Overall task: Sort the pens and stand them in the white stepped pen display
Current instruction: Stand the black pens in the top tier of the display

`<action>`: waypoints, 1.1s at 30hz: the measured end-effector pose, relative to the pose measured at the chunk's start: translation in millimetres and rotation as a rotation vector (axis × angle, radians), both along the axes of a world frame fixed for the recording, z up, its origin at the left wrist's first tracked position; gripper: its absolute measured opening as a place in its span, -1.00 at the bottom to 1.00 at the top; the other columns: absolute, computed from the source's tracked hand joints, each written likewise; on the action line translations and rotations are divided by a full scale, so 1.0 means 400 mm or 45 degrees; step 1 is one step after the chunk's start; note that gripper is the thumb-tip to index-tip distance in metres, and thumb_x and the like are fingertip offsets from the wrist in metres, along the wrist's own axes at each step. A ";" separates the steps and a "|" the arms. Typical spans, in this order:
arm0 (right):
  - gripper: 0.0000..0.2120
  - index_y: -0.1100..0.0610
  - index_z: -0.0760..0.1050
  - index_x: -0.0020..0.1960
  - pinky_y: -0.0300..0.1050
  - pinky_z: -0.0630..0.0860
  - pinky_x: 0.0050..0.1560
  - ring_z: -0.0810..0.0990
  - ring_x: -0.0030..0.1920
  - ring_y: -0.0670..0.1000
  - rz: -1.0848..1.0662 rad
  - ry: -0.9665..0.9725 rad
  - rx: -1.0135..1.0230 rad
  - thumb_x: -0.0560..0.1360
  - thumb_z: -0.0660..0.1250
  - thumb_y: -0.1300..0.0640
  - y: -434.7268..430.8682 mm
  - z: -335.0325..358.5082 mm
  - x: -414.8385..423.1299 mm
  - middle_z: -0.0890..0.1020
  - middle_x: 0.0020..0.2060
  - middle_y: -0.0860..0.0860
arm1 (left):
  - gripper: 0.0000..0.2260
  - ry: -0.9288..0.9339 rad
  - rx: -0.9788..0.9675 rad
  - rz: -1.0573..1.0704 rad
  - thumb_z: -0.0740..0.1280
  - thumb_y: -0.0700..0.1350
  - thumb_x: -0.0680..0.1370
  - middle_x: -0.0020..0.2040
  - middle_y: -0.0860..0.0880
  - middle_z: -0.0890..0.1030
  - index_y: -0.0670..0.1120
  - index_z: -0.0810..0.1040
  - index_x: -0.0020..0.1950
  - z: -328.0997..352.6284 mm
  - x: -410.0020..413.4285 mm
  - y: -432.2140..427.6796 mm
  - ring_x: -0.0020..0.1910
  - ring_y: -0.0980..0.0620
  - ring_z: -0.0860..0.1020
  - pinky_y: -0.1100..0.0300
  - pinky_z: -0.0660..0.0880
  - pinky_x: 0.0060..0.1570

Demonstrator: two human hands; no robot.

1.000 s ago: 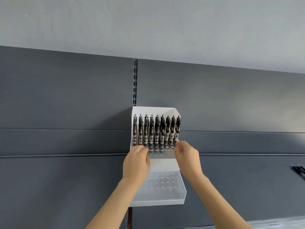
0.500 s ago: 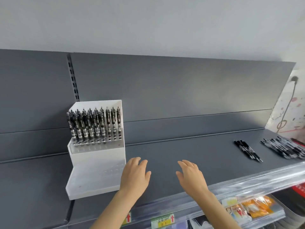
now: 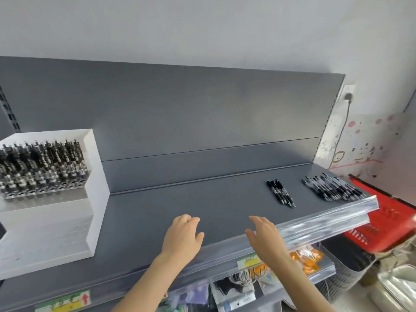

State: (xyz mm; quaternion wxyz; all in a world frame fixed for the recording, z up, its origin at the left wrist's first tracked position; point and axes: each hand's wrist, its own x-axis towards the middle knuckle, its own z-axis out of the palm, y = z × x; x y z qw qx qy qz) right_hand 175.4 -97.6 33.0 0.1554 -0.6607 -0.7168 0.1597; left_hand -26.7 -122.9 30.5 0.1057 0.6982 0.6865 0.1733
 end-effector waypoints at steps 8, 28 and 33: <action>-0.56 0.15 0.20 0.46 -0.12 0.34 0.32 0.37 0.36 0.03 -0.130 0.018 -0.045 0.61 0.12 0.09 0.132 -0.021 0.202 0.35 0.40 0.06 | -0.60 -0.082 -0.039 -0.080 0.16 -0.01 0.61 0.40 0.02 0.34 -0.04 0.29 0.44 -0.039 0.162 0.194 0.43 0.06 0.23 0.19 0.31 0.29; -0.69 0.28 0.40 0.23 -0.03 0.43 0.12 0.47 0.19 0.15 -0.279 0.016 -0.223 0.58 0.14 0.12 0.591 -0.098 0.459 0.50 0.18 0.16 | -0.67 -0.153 -0.256 -0.079 0.14 -0.02 0.60 0.31 0.01 0.41 -0.09 0.39 0.33 -0.127 0.501 0.631 0.33 0.04 0.29 0.16 0.39 0.18; -0.76 0.24 0.40 0.13 -0.08 0.41 0.03 0.45 0.16 0.13 -0.122 0.005 -0.274 0.56 0.14 0.11 0.665 -0.139 0.452 0.44 0.14 0.13 | -0.65 -0.174 -0.287 0.050 0.14 -0.01 0.60 0.32 0.01 0.40 -0.07 0.36 0.37 -0.137 0.577 0.675 0.35 0.04 0.29 0.16 0.40 0.14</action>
